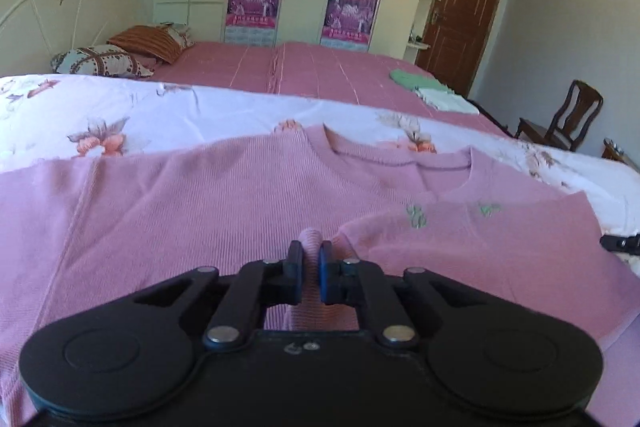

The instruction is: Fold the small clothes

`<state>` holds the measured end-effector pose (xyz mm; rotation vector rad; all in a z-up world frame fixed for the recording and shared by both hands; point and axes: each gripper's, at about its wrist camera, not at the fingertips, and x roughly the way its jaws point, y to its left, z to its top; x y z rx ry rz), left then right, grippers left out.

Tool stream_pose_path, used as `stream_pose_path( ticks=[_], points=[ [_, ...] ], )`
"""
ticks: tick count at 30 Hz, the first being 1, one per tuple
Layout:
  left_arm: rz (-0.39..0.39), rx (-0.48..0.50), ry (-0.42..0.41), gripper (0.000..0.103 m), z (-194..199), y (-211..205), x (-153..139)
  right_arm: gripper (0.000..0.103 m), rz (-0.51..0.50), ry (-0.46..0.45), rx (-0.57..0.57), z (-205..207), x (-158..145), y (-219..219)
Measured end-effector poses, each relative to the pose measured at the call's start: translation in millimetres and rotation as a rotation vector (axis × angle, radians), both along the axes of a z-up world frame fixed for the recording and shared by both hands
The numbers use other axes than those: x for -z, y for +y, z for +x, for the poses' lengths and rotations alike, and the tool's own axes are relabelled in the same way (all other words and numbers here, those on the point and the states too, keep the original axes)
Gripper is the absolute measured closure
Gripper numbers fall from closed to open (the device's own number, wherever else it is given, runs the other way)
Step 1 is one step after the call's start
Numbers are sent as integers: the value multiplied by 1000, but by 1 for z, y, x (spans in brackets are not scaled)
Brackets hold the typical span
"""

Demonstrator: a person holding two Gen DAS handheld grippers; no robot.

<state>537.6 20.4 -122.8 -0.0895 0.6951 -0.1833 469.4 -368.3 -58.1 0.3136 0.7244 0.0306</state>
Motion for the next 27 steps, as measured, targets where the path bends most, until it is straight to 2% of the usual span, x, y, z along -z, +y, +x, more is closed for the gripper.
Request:
stream_pose_path(
  ticks=[1, 3, 4, 5, 7, 10, 11, 12, 14, 16, 18, 20, 21, 22, 23, 24, 26, 27],
  points=[
    [6, 2, -5, 92, 0, 1, -2, 103, -8, 3, -7, 0, -2, 0],
    [35, -62, -9, 59, -5, 5, -13, 103, -17, 0, -15, -2, -8, 0],
    [55, -82, -47, 58, -13, 5, -20, 103, -12, -16, -16, -6, -14, -1],
    [53, -63, -87, 59, -24, 5, -28, 103, -6, -42, -25, -12, -21, -2],
    [12, 15, -95, 62, -40, -6, -36, 103, -3, -77, -45, -30, -33, -1],
    [80, 150, -101, 59, -58, -41, -30, 103, 7, -88, -89, -56, -37, 7],
    [92, 170, -67, 57, -57, -47, -22, 103, -1, -77, -98, -64, -33, 10],
    [97, 167, 8, 56, -52, -50, -9, 103, -27, -53, -104, -69, -26, 14],
    [86, 152, -6, 58, -56, -48, -5, 103, -68, 12, -106, -74, -6, 18],
    [62, 120, -33, 60, -66, -43, -18, 103, -45, -1, -103, -82, -7, 16],
    [52, 111, -77, 53, -78, -40, -25, 103, -42, -52, -90, -90, -21, 16],
    [74, 107, -7, 50, -73, -44, -16, 103, -38, -99, -104, -97, -28, 17],
    [89, 105, 25, 49, -68, -49, -10, 103, -49, -90, -105, -96, -24, 19],
    [124, 106, -1, 48, -70, -53, -9, 103, -55, -49, -106, -91, -15, 21],
    [134, 89, 10, 52, -70, -56, -14, 103, -68, 12, -113, -84, -3, 24],
    [112, 67, -4, 57, -73, -58, -23, 103, -72, -11, -114, -87, 2, 23],
    [96, 69, -70, 53, -83, -62, -35, 103, -75, 13, -112, -86, -5, 24],
    [114, 65, -57, 51, -81, -66, -34, 103, -65, -22, -111, -92, -12, 24]
  ],
)
